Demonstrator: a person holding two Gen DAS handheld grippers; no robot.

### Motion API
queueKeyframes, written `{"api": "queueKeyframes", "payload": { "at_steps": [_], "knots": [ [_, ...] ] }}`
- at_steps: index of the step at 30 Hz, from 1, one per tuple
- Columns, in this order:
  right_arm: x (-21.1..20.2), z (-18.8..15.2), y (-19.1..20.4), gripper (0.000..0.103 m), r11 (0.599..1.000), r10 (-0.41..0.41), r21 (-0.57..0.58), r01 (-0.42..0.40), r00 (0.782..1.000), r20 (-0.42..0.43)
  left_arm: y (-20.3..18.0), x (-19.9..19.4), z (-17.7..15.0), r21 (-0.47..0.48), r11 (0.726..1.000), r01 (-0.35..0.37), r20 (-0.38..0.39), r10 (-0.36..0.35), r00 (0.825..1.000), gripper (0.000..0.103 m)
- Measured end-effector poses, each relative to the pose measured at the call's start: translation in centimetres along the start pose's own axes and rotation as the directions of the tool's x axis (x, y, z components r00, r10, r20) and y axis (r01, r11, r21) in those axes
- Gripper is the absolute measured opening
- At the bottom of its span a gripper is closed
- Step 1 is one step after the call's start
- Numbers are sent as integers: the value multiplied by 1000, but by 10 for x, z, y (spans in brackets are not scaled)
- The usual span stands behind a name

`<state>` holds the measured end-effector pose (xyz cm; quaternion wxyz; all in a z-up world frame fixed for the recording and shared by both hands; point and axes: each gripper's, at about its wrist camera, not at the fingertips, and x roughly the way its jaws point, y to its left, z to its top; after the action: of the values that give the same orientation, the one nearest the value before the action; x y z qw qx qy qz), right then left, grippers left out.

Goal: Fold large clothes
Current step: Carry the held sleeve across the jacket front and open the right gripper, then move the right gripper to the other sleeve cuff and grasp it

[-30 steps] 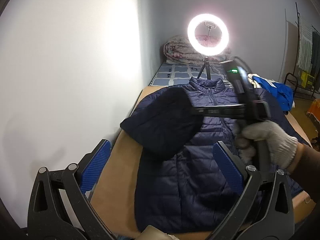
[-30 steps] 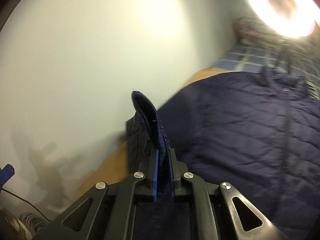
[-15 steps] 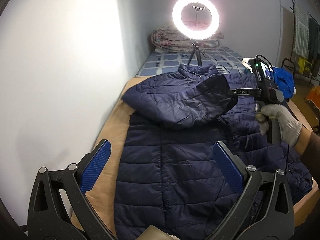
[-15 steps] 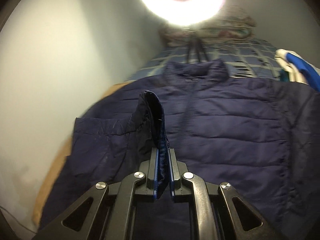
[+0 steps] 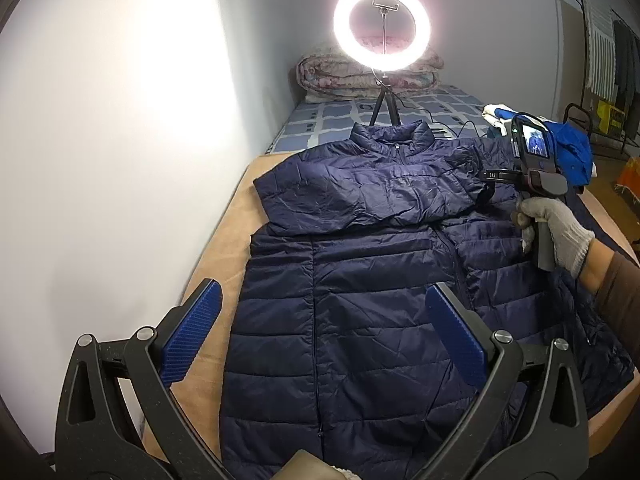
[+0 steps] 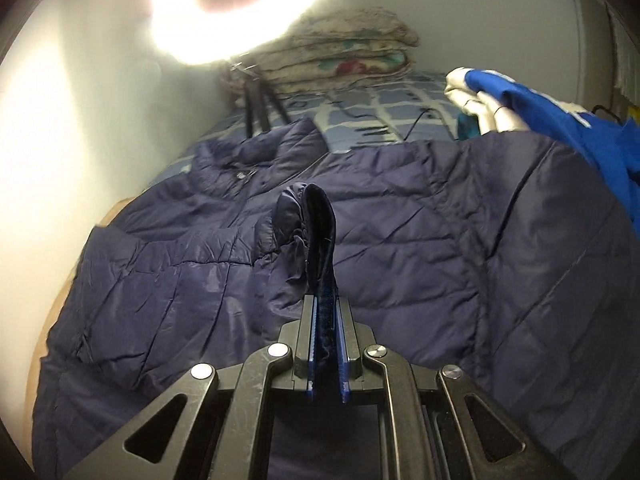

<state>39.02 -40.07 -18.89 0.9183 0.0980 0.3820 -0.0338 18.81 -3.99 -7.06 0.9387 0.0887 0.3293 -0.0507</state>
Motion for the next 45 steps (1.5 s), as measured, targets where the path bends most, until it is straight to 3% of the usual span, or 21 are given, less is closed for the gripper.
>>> {"api": "queueKeyframes", "payload": {
  "at_steps": [9,12,14,16,20,28,32,37,39,45],
  "knots": [
    [32,-6,-6,8,996,-90,-17,89,990,-107,-3,5,1,-8,1000,-14,-18,14,1000,103],
    [34,-6,-2,17,993,-118,-44,114,986,-118,-4,6,1,-9,1000,-13,-18,13,1000,103],
    [29,-5,1,31,989,-140,-63,134,985,-102,-6,4,1,-5,1000,-11,-14,11,1000,103],
    [17,0,4,32,989,-135,-78,129,988,-78,-8,2,1,-3,1000,-15,-6,15,1000,103],
    [-19,4,8,53,989,-124,-89,121,992,-23,-10,-6,1,-6,1000,-10,12,10,1000,103],
    [-102,-4,-1,53,994,-51,-93,52,999,11,-16,-29,4,-11,999,-35,53,36,998,103],
    [-144,-21,-13,53,995,-52,-88,54,998,17,-25,-41,6,-24,1000,7,61,-6,998,103],
    [-195,-48,-42,56,995,-86,-48,86,996,8,-53,-64,12,14,997,78,108,-79,991,103],
    [-217,-63,-63,62,993,-120,-15,120,993,12,-65,-73,15,30,994,109,126,-112,986,103],
    [-259,-105,-132,67,970,-226,87,228,974,-30,-102,-87,21,83,981,173,152,-185,971,103]
  ]
}}
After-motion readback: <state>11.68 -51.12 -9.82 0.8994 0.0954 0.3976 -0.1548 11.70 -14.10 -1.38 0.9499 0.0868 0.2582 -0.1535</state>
